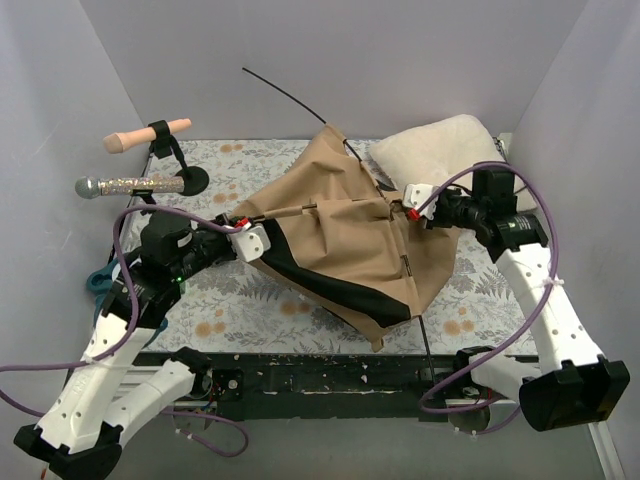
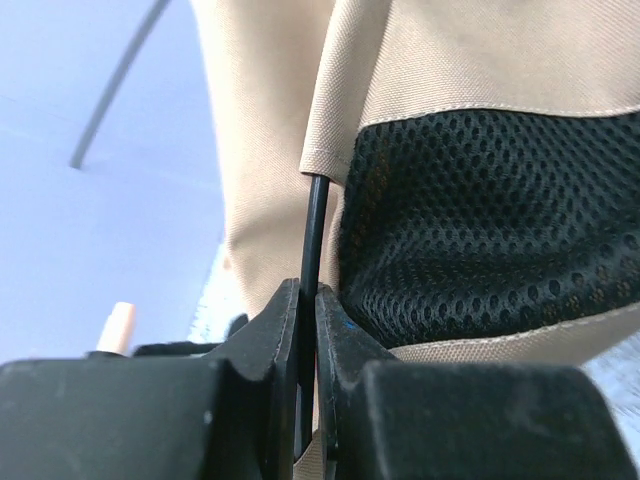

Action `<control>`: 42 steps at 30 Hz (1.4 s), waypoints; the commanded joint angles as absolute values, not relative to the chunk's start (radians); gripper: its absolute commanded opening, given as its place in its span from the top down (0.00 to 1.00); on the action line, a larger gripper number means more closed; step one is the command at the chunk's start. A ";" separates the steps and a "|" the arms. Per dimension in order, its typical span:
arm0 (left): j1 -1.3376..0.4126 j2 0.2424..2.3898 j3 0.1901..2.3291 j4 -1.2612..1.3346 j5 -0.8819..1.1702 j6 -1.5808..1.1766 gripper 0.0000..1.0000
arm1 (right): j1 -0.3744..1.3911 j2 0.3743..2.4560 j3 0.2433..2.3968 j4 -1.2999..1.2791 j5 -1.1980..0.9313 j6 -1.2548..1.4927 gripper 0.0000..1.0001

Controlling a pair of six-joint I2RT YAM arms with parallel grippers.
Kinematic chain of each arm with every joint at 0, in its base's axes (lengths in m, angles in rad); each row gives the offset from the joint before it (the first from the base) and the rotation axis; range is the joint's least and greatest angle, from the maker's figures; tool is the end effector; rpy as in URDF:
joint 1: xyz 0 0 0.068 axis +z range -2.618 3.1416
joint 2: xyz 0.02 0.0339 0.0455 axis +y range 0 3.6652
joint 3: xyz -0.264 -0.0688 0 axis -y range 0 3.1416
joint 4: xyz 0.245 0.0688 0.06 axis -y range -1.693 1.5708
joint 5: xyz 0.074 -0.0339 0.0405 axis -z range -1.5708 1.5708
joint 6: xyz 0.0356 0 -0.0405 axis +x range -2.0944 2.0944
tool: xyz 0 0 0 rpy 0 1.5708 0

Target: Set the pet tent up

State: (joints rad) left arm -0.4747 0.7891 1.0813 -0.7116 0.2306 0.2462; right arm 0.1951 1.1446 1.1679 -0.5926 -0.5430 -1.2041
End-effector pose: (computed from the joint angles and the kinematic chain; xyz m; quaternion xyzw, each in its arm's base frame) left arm 0.1302 -0.0761 0.3847 0.3525 0.7576 -0.1575 0.5263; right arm 0.2342 0.0650 0.3633 -0.6427 0.5637 -0.0176 0.5186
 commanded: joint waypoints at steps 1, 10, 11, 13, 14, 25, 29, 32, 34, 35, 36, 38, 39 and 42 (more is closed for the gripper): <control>-0.477 0.793 1.112 -0.492 0.196 0.278 1.00 | 0.189 1.045 1.112 -0.445 -0.494 -1.017 0.99; -0.479 0.626 1.068 -0.492 0.373 0.441 1.00 | 0.213 0.862 1.025 -0.488 -0.540 -1.115 0.99; -0.479 0.599 1.052 -0.492 0.392 0.472 1.00 | 0.219 0.851 1.013 -0.479 -0.540 -1.118 0.99; -0.479 0.543 1.020 -0.498 0.420 0.538 1.00 | 0.225 0.824 0.986 -0.466 -0.540 -1.130 0.99; -0.479 0.525 1.008 -0.503 0.431 0.575 1.00 | 0.227 0.812 0.964 -0.444 -0.532 -1.132 0.99; -0.479 0.497 1.003 -0.482 0.526 0.773 1.00 | 0.273 0.948 1.095 -0.615 -0.658 -1.075 0.54; -0.479 0.491 0.977 -0.448 0.537 0.793 1.00 | 0.305 1.048 1.195 -0.731 -0.695 -1.084 0.44; -0.479 0.495 0.970 -0.431 0.549 0.805 1.00 | 0.340 1.106 1.253 -0.862 -0.727 -1.141 0.41; -0.479 0.495 0.965 -0.419 0.552 0.814 1.00 | 0.368 1.127 1.270 -0.919 -0.748 -1.179 0.38; -0.479 0.495 0.957 -0.414 0.555 0.821 1.00 | 0.383 1.134 1.270 -0.931 -0.756 -1.195 0.38; -0.479 0.494 0.950 -0.407 0.558 0.827 1.00 | 0.400 1.138 1.269 -0.940 -0.762 -1.209 0.39; -0.479 0.489 0.936 -0.385 0.560 0.833 1.00 | 0.434 1.153 1.261 -0.939 -0.747 -1.210 0.51; -0.479 0.489 0.931 -0.377 0.557 0.836 1.00 | 0.445 1.161 1.265 -0.940 -0.741 -1.207 0.62; -0.479 0.491 0.928 -0.353 0.522 0.838 1.00 | 0.457 1.195 1.307 -0.936 -0.712 -1.162 0.99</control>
